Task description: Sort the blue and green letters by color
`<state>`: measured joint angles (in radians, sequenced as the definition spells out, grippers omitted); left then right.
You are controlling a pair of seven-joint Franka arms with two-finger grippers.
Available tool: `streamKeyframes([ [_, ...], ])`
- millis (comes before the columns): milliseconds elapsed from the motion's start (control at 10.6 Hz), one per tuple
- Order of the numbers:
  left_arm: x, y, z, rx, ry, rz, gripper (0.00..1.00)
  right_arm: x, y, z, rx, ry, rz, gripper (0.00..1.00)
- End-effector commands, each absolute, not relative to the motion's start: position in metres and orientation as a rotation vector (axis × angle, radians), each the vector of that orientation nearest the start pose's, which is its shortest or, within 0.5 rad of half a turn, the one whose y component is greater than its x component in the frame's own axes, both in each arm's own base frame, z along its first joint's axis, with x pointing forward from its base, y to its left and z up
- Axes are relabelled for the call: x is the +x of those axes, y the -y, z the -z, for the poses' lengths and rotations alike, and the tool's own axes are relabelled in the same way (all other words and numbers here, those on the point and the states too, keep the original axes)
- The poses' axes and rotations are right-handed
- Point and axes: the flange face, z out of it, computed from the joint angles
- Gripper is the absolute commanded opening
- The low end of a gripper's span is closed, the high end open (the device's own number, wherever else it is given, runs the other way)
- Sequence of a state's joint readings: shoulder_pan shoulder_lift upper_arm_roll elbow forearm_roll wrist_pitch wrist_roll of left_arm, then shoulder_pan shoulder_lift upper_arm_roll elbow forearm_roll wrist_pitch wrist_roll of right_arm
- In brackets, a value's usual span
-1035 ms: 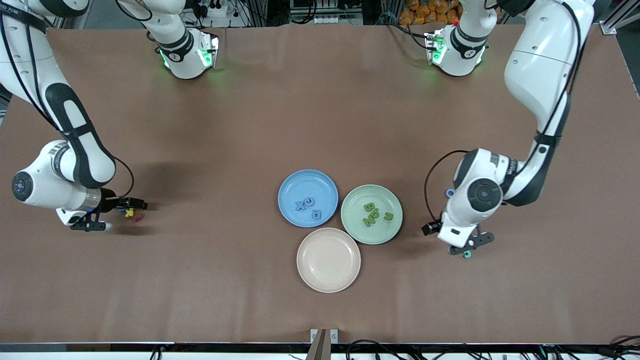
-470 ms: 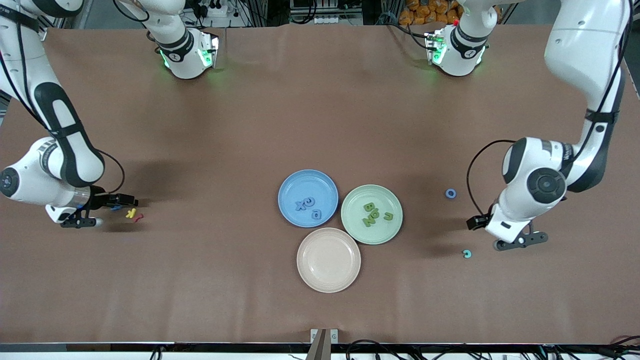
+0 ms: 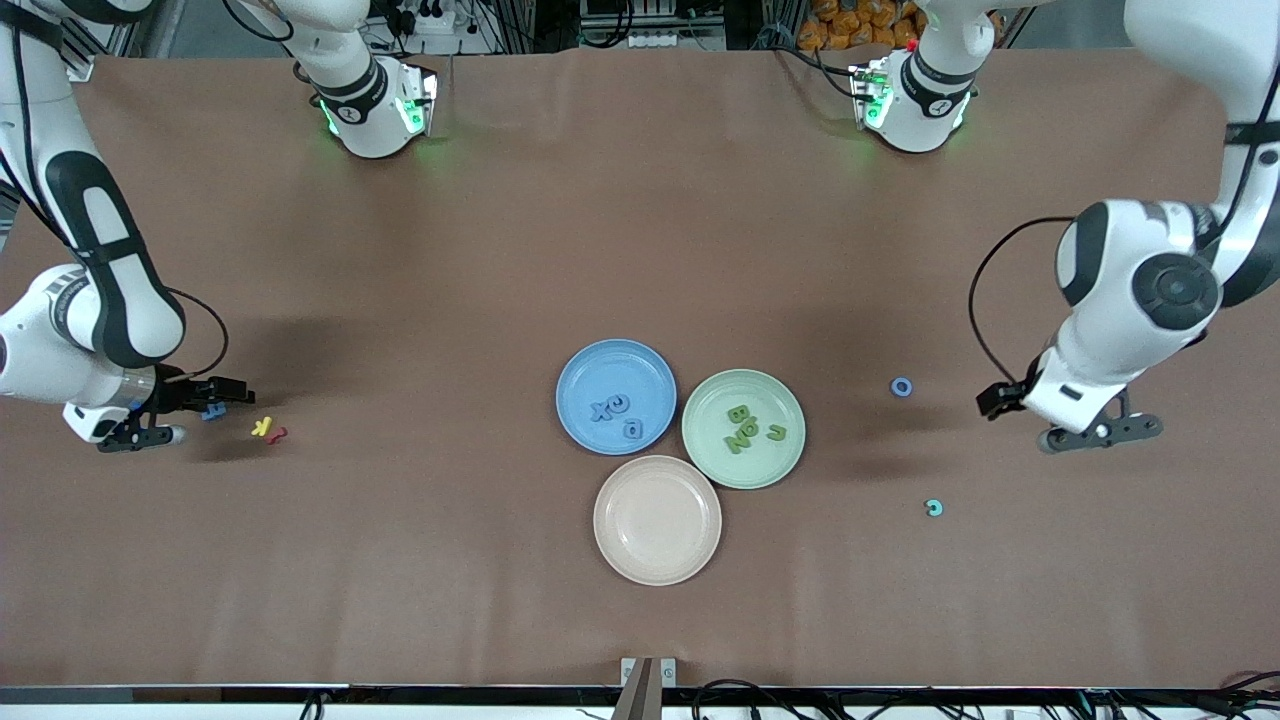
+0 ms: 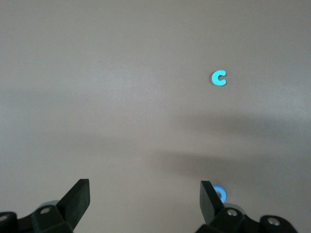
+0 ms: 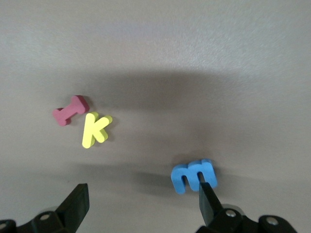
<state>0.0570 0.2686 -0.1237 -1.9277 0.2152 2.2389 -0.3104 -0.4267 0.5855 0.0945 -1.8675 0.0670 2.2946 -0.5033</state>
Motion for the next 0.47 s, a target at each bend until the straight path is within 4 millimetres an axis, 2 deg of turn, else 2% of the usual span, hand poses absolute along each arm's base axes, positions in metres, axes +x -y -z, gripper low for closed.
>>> streamKeyframes([
  [0,0.58,0.037,-0.417,-3.006,0.171,0.085,1.0,0.593,0.217,-0.215,-3.048,0.403,-0.157,1.0],
  [94,0.578,0.038,-0.432,-3.025,0.197,0.098,1.0,0.594,0.233,-0.218,-3.052,0.531,-0.143,1.0],
  [188,0.576,0.039,-0.452,-3.061,0.236,0.143,1.0,0.595,0.239,-0.216,-3.036,0.627,-0.122,1.0],
  [376,0.575,0.039,-0.495,-3.115,0.29,0.189,1.0,0.597,0.238,-0.207,-3.042,0.664,-0.073,1.0],
])
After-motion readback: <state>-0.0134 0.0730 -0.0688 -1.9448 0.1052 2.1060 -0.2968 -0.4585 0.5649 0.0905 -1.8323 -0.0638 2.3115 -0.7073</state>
